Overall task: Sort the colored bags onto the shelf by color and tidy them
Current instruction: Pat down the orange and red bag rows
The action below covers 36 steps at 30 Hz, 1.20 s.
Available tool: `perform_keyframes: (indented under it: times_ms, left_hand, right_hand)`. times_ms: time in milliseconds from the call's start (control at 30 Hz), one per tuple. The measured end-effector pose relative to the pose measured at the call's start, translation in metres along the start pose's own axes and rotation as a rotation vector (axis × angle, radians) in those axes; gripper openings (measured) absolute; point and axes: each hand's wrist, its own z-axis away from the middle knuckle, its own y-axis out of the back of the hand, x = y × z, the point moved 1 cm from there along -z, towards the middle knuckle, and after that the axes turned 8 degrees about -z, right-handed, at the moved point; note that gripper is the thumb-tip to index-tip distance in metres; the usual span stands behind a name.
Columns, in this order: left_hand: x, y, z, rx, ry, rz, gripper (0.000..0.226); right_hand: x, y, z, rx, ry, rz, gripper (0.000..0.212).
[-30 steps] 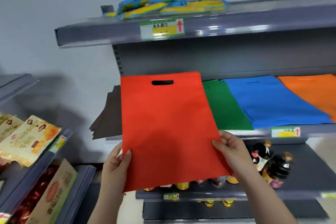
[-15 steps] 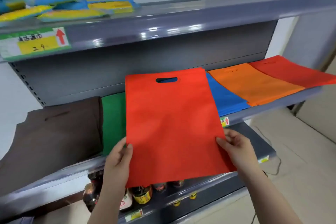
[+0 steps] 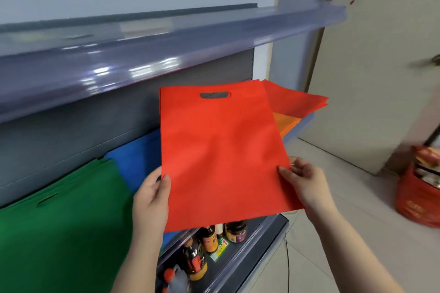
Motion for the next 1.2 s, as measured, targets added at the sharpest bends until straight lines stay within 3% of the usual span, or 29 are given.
perform_keyframes:
  times_ms: [367, 800, 1200]
  left_hand:
    - [0.016, -0.120, -0.043, -0.099, 0.006, -0.018, 0.021]
    - [0.039, -0.290, -0.018, 0.121, 0.103, -0.031, 0.031]
    - [0.047, -0.368, -0.064, 0.103, 0.156, -0.222, 0.019]
  right_hand:
    - [0.001, 0.079, -0.085, 0.095, 0.028, 0.024, 0.021]
    - [-0.011, 0.202, -0.222, -0.153, 0.033, 0.041, 0.027]
    - [0.001, 0.239, -0.334, -0.255, 0.003, 0.118, 0.026]
